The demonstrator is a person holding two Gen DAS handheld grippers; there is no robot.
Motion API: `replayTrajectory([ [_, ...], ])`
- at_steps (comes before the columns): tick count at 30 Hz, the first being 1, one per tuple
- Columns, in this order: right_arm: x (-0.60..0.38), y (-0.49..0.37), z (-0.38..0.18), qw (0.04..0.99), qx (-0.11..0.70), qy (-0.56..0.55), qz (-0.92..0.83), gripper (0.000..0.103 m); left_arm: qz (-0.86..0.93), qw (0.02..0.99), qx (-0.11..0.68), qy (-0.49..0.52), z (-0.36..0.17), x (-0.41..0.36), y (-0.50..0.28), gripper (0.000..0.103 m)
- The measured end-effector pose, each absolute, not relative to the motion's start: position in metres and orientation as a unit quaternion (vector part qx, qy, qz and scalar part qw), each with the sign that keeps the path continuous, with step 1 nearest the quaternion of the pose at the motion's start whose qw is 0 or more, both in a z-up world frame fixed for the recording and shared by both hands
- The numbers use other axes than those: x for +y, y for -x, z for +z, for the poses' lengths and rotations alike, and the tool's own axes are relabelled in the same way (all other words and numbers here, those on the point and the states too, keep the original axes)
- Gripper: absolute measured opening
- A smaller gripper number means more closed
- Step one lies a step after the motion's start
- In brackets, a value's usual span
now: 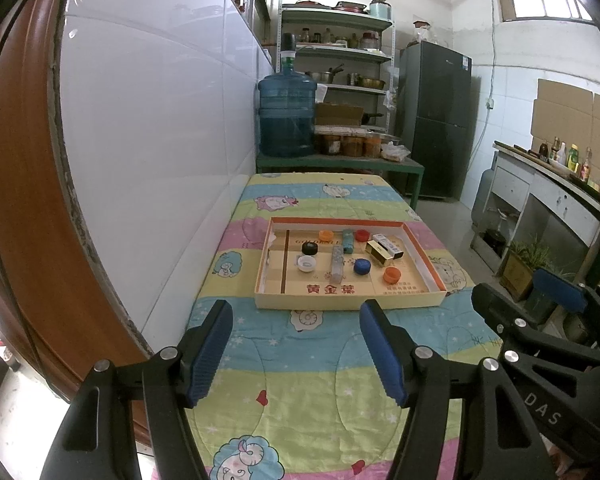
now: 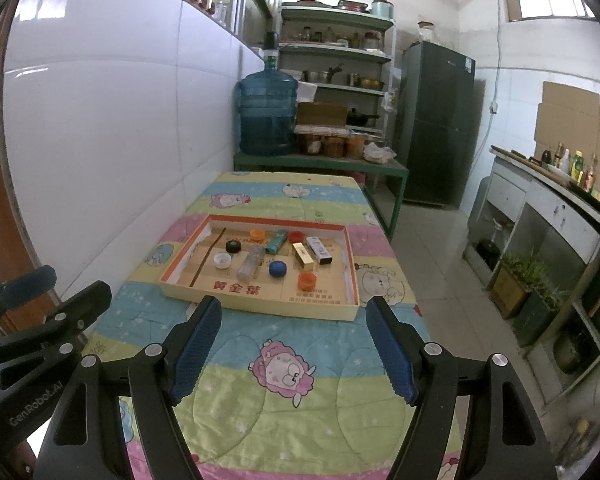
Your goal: Organize rigid objects
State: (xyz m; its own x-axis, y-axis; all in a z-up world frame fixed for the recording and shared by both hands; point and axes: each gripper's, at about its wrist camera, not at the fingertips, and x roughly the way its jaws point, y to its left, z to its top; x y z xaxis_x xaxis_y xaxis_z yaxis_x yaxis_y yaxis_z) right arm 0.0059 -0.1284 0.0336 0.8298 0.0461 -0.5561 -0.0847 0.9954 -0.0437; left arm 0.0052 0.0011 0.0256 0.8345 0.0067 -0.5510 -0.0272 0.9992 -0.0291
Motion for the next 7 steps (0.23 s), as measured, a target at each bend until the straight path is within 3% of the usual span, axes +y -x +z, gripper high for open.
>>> replayTrajectory([
  [7,-0.1287,-0.0055,0.0335,0.956,0.289,0.033,0.035,0.076,0.036,0.959,0.28,0.007,0.0231,0.0101,-0.0046,0.066],
])
